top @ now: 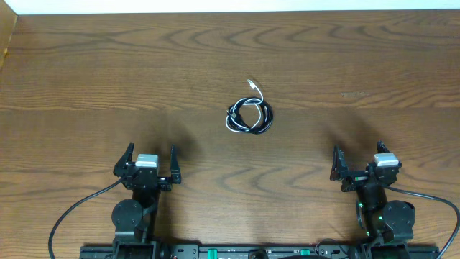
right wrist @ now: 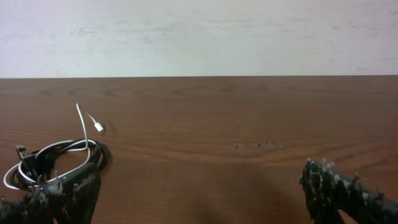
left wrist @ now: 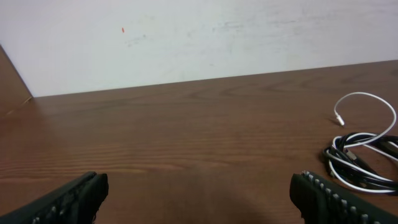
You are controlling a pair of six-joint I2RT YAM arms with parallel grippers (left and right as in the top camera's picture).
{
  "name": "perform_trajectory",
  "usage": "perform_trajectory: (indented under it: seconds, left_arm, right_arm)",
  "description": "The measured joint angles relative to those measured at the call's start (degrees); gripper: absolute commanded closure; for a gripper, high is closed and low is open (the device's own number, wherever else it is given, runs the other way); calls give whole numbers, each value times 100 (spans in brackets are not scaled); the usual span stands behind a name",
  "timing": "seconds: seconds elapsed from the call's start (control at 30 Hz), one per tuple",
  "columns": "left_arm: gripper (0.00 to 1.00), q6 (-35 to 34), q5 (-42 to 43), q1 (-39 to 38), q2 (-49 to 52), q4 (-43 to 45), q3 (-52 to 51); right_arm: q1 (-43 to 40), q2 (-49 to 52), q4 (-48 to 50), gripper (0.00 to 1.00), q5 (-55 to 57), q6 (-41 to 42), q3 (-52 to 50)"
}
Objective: Untangle cables
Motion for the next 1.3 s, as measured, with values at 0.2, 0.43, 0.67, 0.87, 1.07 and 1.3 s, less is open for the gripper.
perform_trajectory:
  seconds: [0.2,0.43,0.67,0.87,1.07,1.3]
  left_arm:
    - [2,0,0,-76,1132,-885,358]
    - [1,0,0,-76,1121,-896,363]
    - [2,0,0,-76,1121,-896,363]
    - [2,0,-17,-76,1121,-896,363]
    - [2,0,-92,-74,1121,-898,363]
    - [1,0,-109,-76,1121,-898,363]
  right_arm:
    - [0,107,-2,1,-146,0,0]
    - [0,120,-2,1,-166,0,0]
    - [0,120,-2,1,-168,0,0]
    - [0,120,-2,1,-168,0,0]
    - [0,120,-2,1,-168,0,0]
    - [0,120,13,1,-260,0,0]
